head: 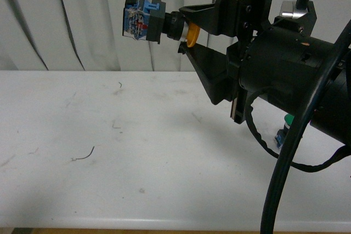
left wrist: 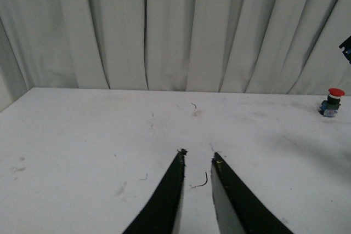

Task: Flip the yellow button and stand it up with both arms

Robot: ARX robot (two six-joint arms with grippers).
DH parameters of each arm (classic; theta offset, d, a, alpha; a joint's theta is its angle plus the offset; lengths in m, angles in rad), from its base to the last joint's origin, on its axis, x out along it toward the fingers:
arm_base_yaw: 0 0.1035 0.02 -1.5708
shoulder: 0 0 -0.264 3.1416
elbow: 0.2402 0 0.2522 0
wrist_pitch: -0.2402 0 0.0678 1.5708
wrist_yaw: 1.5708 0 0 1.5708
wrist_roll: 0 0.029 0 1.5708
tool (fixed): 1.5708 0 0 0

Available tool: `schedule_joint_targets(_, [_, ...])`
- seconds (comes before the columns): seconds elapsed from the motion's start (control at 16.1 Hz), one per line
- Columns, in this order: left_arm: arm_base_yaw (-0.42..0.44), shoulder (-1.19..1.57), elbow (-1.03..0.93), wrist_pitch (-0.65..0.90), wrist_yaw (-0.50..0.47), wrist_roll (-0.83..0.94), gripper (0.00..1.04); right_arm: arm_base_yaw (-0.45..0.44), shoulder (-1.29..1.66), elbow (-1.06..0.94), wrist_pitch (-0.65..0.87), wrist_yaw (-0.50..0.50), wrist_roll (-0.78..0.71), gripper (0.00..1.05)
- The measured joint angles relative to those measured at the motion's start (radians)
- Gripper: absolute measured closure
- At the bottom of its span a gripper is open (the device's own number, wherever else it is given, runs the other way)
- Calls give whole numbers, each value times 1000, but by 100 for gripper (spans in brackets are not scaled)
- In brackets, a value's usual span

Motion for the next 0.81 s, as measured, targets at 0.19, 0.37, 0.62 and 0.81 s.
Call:
schedule_joint_targets(0.19, [0,0,0,0,0,0,54,-16,-50,-7,-5,60,-130,68])
schedule_joint_targets(0.37, [0,0,0,0,0,0,19,-63,-143,23,-47,200,-486,68])
schedule_joint_targets(0.62, [0,0,0,0,0,1,7,-211,-129,67,-201,357,-1200,69])
schedule_joint_targets(0.81, [0,0,0,0,0,1,7,-310,-97,139,-297,439,-1501,69])
